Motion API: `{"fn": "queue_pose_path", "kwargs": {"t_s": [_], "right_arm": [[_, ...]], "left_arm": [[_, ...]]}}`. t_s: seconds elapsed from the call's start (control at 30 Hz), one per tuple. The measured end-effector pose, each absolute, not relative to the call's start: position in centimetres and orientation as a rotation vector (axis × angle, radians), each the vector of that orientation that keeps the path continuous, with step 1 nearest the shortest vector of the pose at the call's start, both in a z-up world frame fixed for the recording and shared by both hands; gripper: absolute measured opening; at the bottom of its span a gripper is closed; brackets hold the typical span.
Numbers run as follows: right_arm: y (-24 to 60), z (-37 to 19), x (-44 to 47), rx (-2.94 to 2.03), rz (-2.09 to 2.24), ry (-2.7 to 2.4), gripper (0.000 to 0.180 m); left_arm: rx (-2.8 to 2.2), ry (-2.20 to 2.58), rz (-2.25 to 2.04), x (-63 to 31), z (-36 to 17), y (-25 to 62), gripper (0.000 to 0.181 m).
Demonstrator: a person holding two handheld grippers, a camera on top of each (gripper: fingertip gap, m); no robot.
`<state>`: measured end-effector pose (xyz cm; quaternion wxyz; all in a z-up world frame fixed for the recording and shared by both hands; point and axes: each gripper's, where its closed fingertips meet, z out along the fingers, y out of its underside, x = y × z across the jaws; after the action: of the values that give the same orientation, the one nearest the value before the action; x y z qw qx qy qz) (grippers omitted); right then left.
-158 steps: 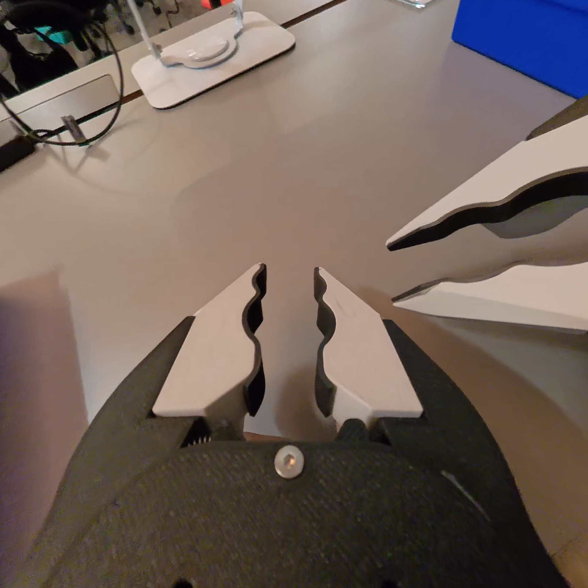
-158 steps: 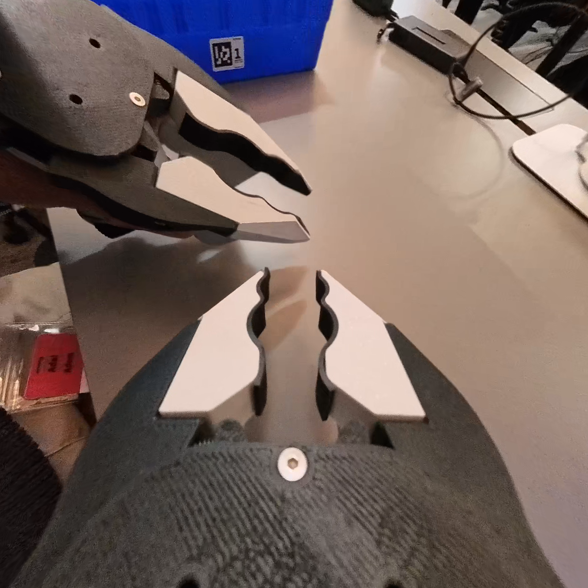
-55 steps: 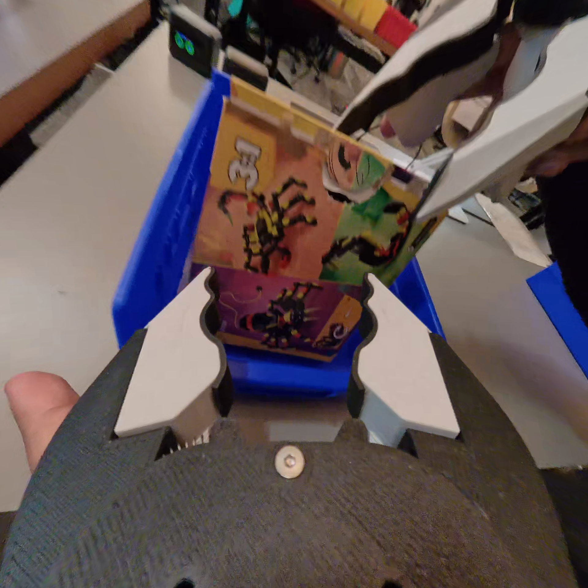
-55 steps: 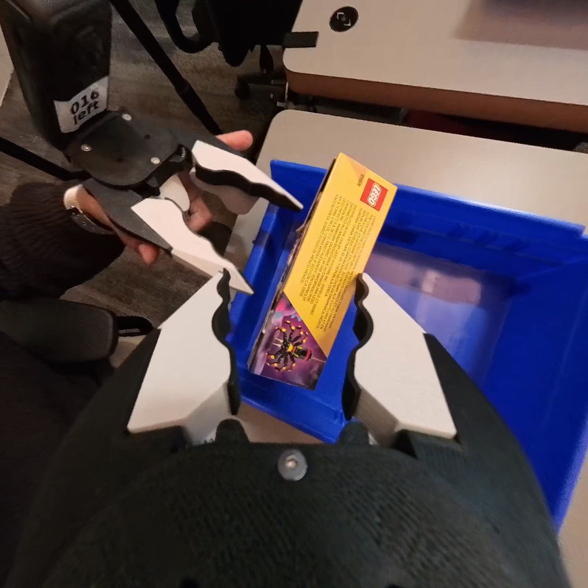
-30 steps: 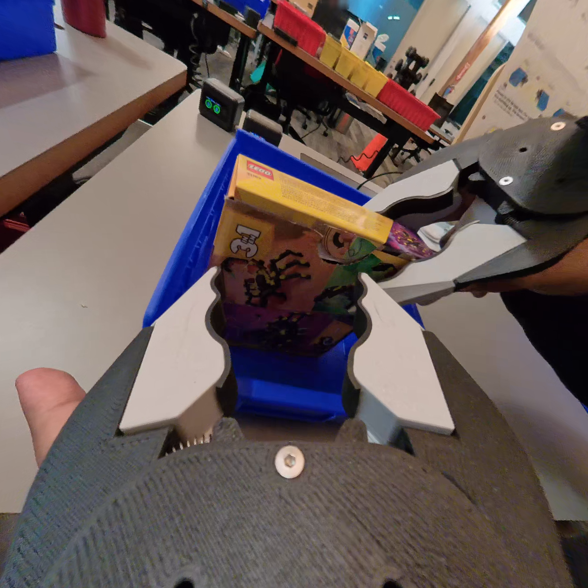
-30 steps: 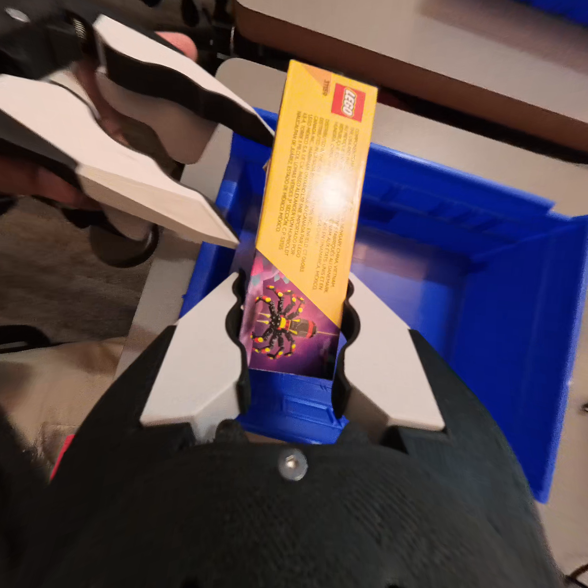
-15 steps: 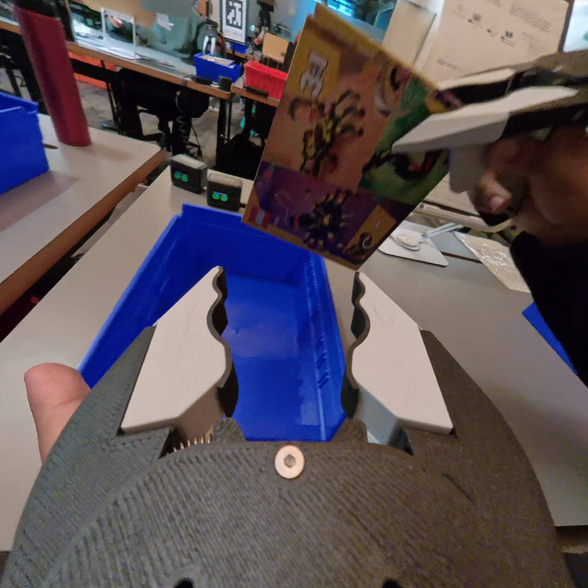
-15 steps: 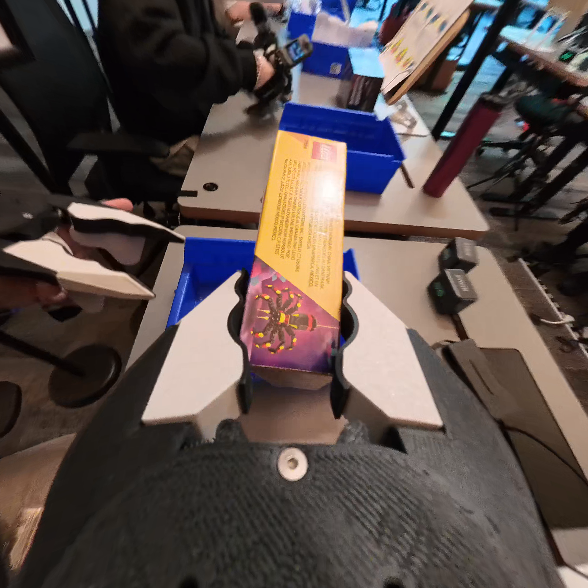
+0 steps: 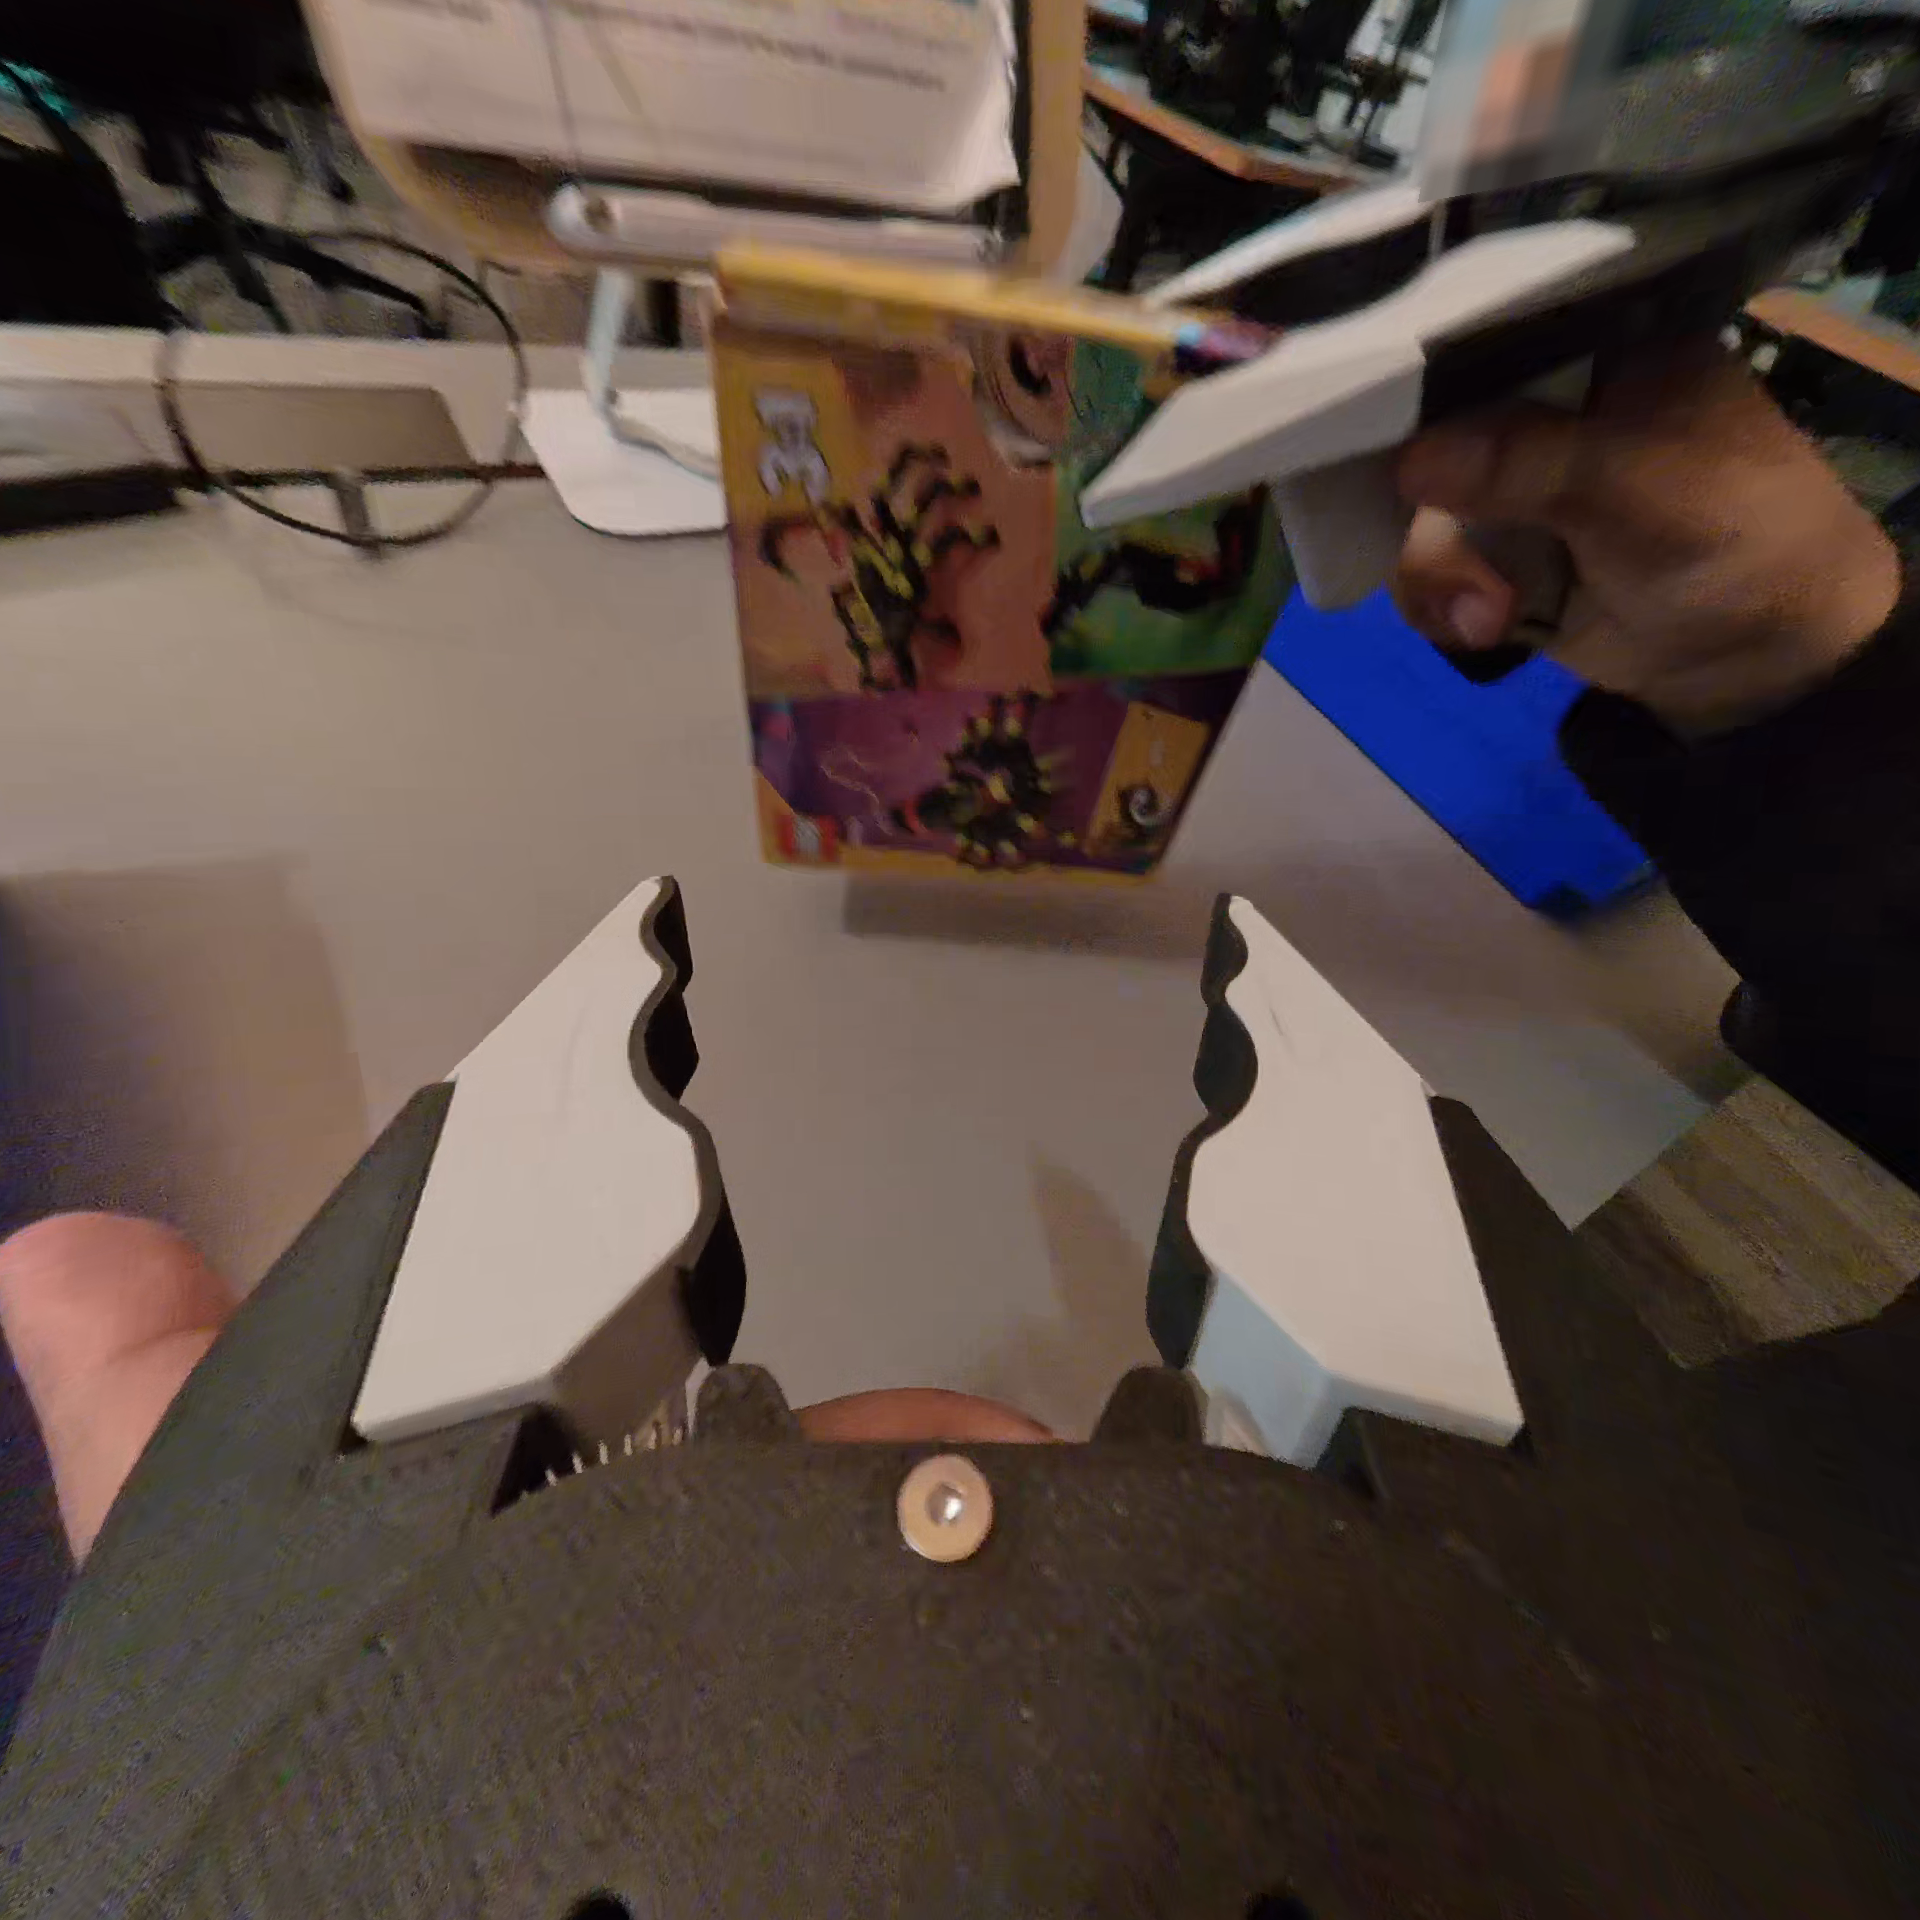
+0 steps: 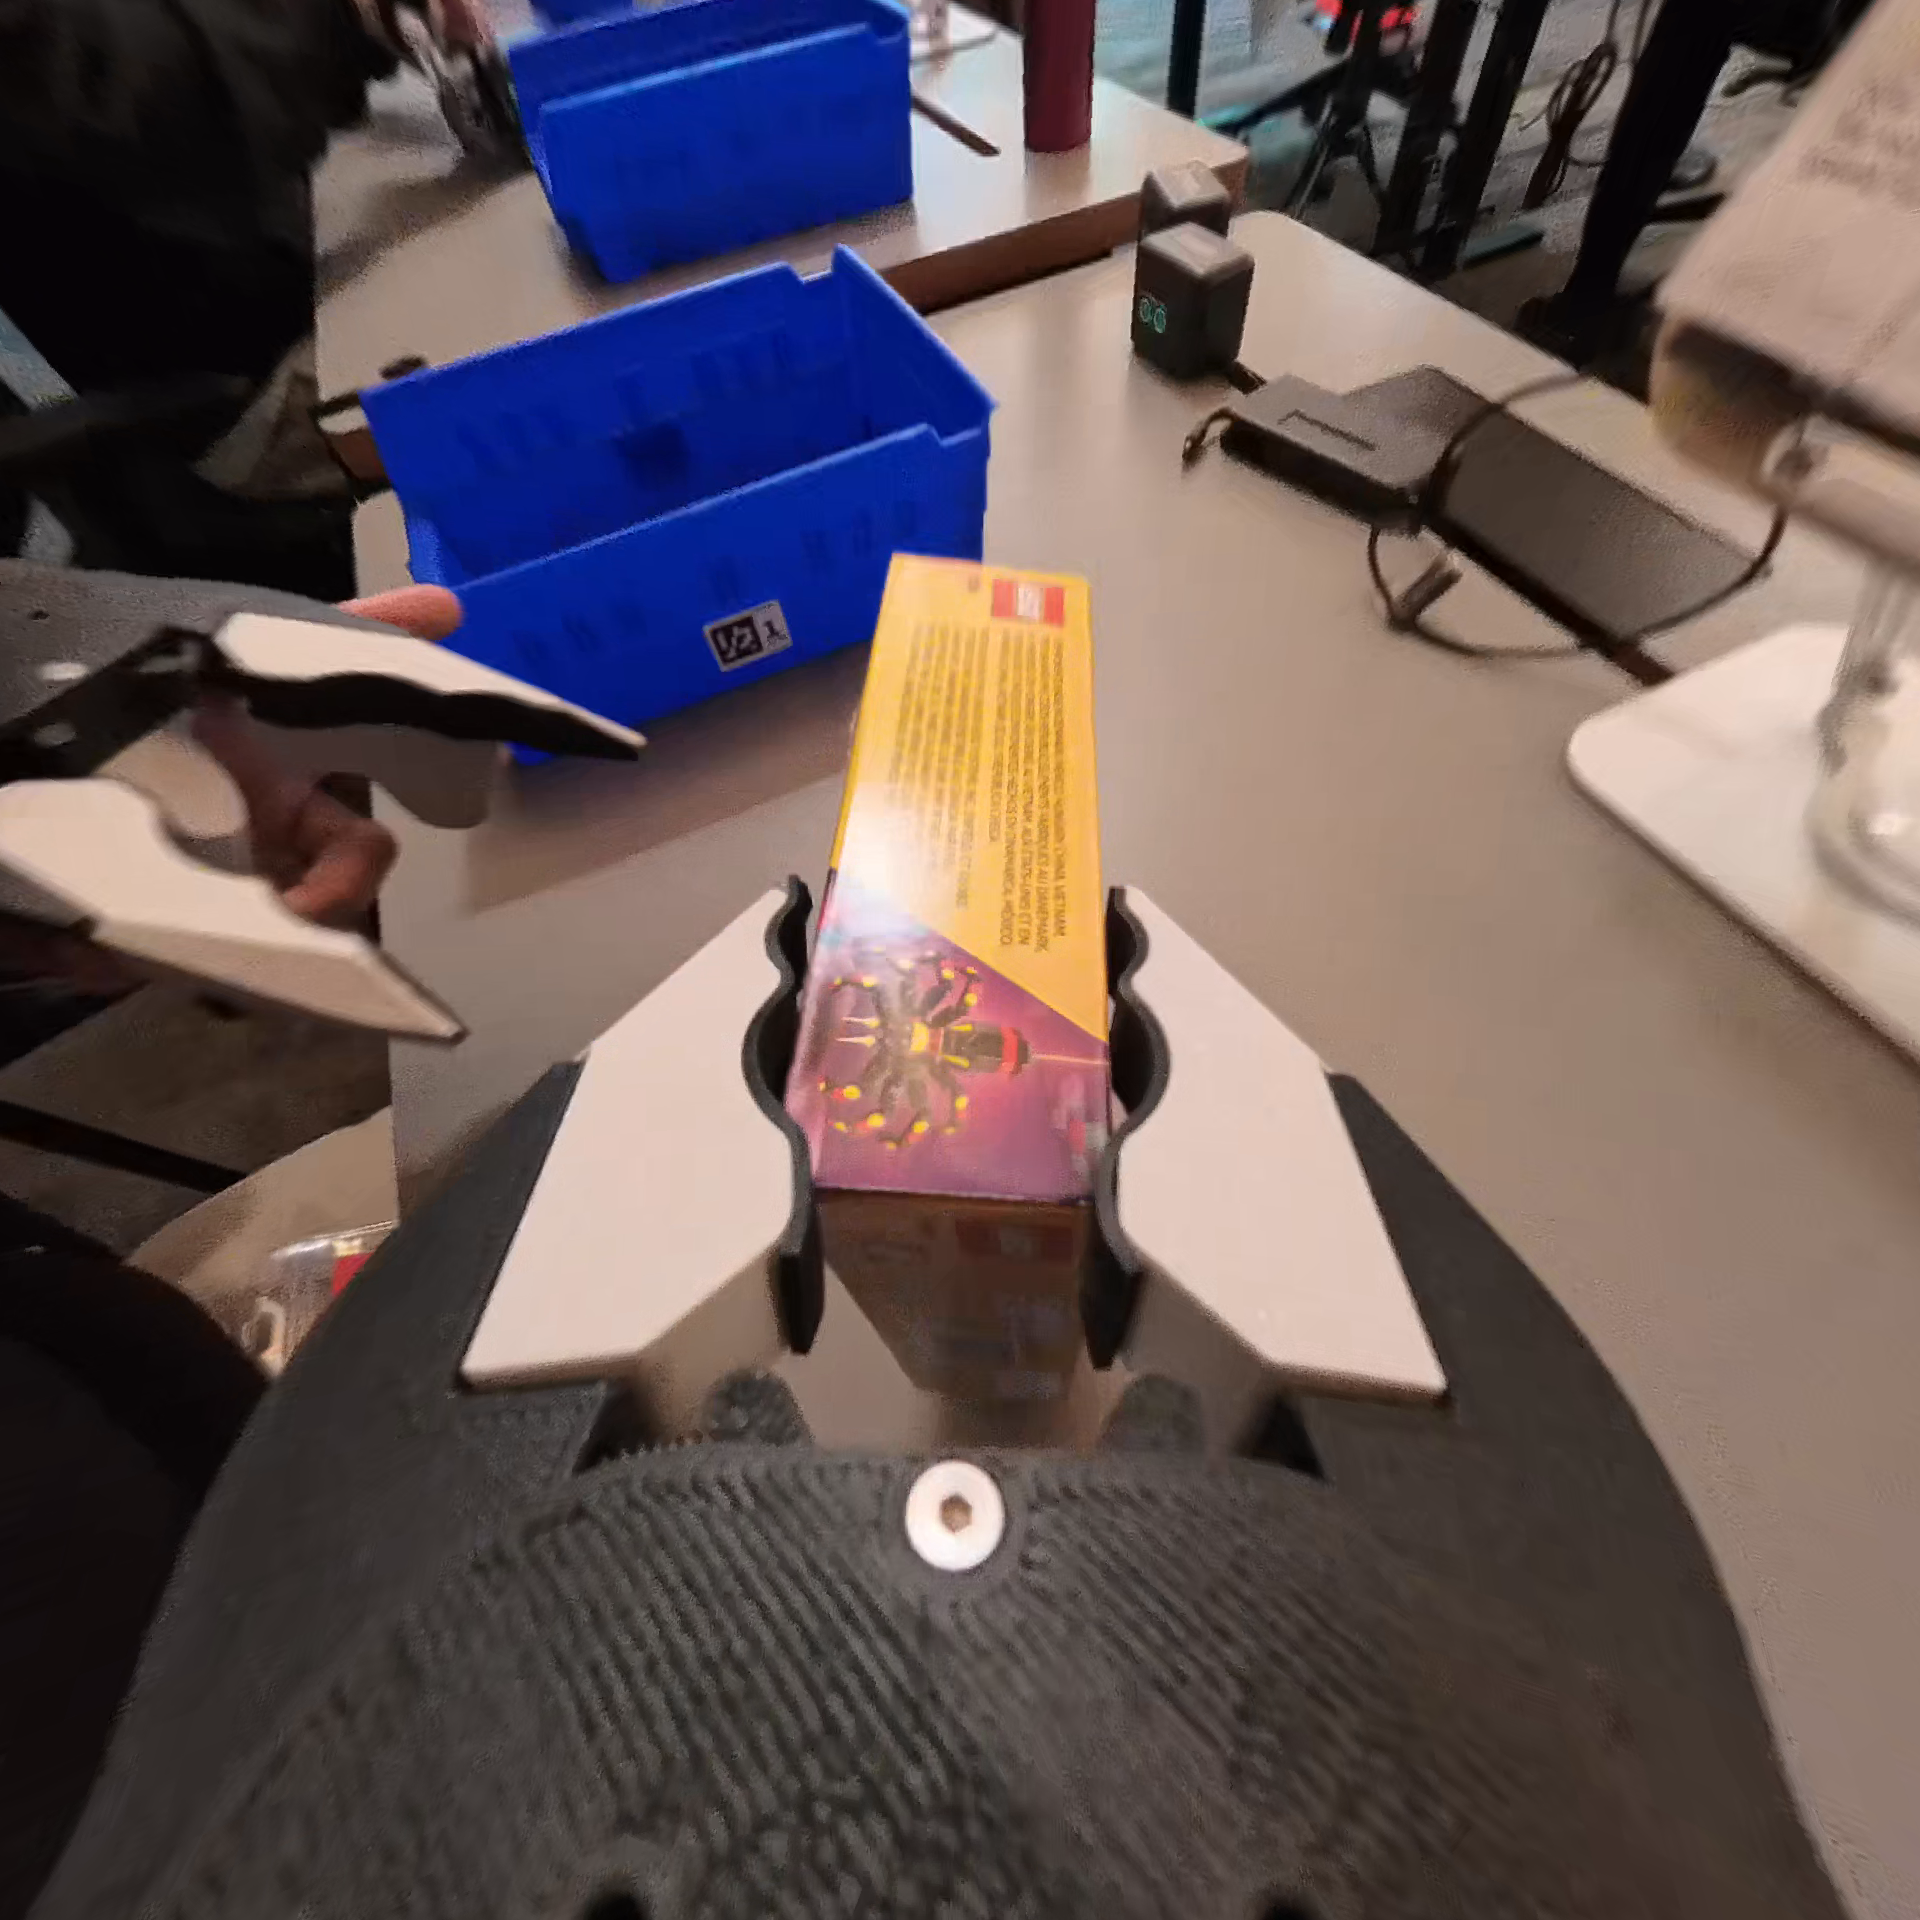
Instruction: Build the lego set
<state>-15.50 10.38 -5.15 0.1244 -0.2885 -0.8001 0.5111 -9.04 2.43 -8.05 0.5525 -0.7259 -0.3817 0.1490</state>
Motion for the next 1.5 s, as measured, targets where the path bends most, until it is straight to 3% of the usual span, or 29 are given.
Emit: {"fn": "queue_pose_path", "kwargs": {"t_s": [0.03, 0.17, 0.4, 0.5, 0.57, 0.63, 0.67, 0.9, 0.97, 1.03, 1.23, 1.5], "right_arm": [[11.5, -6.5, -14.5, -0.898, 1.536, -2.304, 0.057], [15.5, -7.7, -10.9, -1.14, 1.815, -2.12, 0.056], [17.5, -7.4, -7.5, -1.108, 1.918, -2.088, 0.057], [16.9, -7.0, -4.8, -0.976, 2.041, -2.146, 0.057], [16.9, -6.8, -3.9, -0.984, 2.111, -2.135, 0.057], [17.1, -6.5, -3.2, -0.983, 2.162, -2.109, 0.057], [17.0, -6.4, -2.8, -0.974, 2.184, -2.109, 0.058], [14.8, -6.6, -0.9, -0.851, 2.176, -2.222, 0.057], [14.4, -6.5, -1.0, -0.842, 2.179, -2.217, 0.057], [14.2, -6.3, -1.3, -0.834, 2.205, -2.18, 0.057], [15.7, -5.6, -4.2, -0.796, 2.039, -1.994, 0.071], [12.7, -6.3, -3.9, -0.552, 1.784, -2.172, 0.055]], "left_arm": [[-1.73, -0.9, 0.332, -9.2, -9.1, 3.2, 0.097], [-1.678, -0.979, 0.258, -10.2, -12.0, 4.8, 0.096], [-1.668, -0.717, 0.009, -9.6, -11.1, 9.4, 0.098], [-1.693, -0.601, -0.115, -8.7, -11.1, 10.8, 0.086], [-1.71, -0.546, -0.097, -8.5, -10.8, 11.3, 0.099], [-1.711, -0.414, -0.163, -6.6, -9.9, 12.0, 0.077], [-1.709, -0.36, -0.195, -5.6, -9.6, 12.3, 0.076], [-1.812, -0.198, -0.289, -2.0, -11.1, 13.6, 0.076], [-1.816, -0.154, -0.329, -1.2, -11.0, 13.2, 0.06], [-1.831, -0.151, -0.32, -1.3, -11.3, 12.9, 0.058], [-1.838, -0.293, -0.297, -2.9, -11.7, 11.3, 0.055], [-1.844, -0.331, -0.22, -2.4, -11.7, 9.2, 0.055]]}}
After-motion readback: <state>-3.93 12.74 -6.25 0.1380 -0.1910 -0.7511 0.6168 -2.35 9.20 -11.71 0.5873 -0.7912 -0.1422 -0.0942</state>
